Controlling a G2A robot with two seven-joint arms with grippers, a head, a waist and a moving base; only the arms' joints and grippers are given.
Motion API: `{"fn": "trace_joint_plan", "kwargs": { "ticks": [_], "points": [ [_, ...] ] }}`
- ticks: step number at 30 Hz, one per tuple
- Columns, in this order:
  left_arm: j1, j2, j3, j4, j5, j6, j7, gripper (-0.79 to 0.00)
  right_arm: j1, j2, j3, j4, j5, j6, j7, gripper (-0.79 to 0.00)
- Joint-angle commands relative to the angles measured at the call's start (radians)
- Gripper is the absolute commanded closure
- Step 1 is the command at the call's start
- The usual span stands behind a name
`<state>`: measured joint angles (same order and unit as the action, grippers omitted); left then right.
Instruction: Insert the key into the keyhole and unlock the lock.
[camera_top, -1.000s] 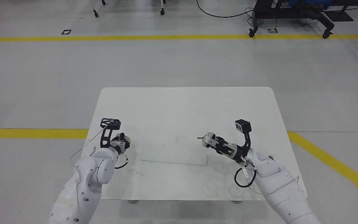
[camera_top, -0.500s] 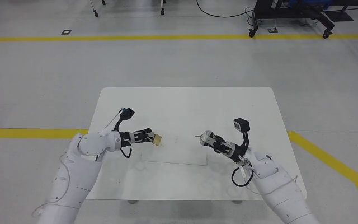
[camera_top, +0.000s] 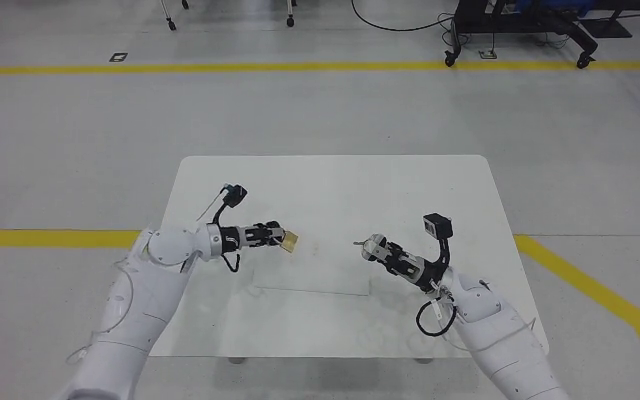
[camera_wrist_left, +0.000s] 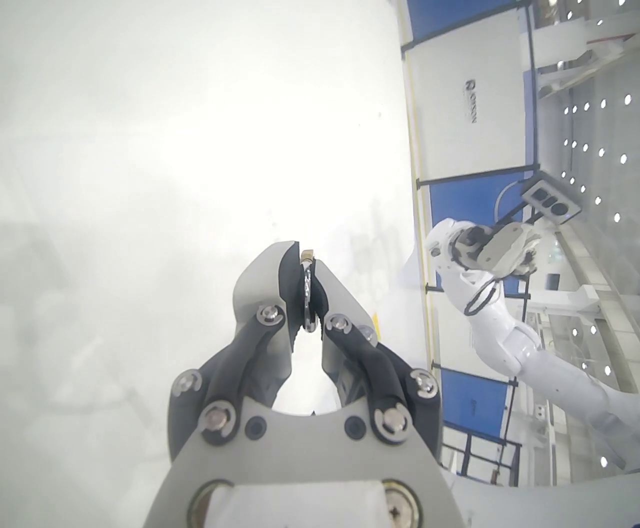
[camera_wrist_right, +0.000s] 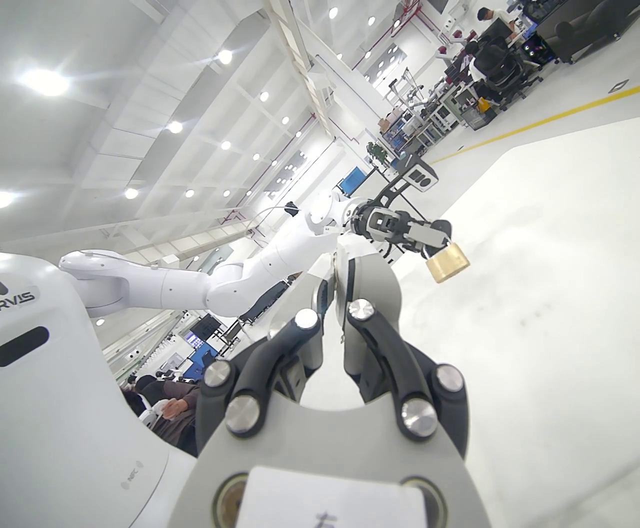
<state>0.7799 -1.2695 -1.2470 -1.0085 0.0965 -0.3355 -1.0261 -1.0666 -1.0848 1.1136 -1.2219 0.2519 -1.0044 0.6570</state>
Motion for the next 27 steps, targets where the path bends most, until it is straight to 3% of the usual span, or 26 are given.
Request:
{"fn": "trace_joint_plan", "kwargs": {
  "ticks": [1,4,7,10,16,21,27],
  "points": [
    [0.02,0.008,-0.05,-0.033,-0.137,0.0,-0.042,0.0,-0.008,-0.001,-0.001,-0.018,-0.015,0.023,-0.016,0.0],
    [0.028,0.013,-0.091,-0.057,-0.288,-0.043,-0.101,0.0,-0.018,-0.002,-0.018,-0.059,-0.047,0.032,0.0,0.0],
    [0.013,0.013,-0.083,-0.061,-0.455,-0.163,-0.296,0.0,-0.013,0.001,-0.041,-0.08,-0.071,0.023,0.072,0.0],
    [-0.012,0.018,-0.033,-0.103,-0.524,-0.128,-0.331,0.0,-0.007,0.003,-0.049,-0.081,-0.058,0.008,0.101,0.0],
    [-0.032,0.043,0.073,-0.136,-0.48,-0.189,-0.27,0.0,-0.01,0.01,-0.042,-0.079,-0.027,-0.008,0.118,0.0],
    [-0.084,0.043,0.112,-0.002,-0.456,-0.252,-0.204,0.0,-0.012,0.018,-0.054,-0.099,-0.017,-0.007,0.152,0.0],
    [-0.143,0.019,0.159,0.092,-0.453,-0.221,-0.077,0.0,0.011,0.015,-0.108,-0.113,-0.022,0.017,0.175,0.0]
  ]
}}
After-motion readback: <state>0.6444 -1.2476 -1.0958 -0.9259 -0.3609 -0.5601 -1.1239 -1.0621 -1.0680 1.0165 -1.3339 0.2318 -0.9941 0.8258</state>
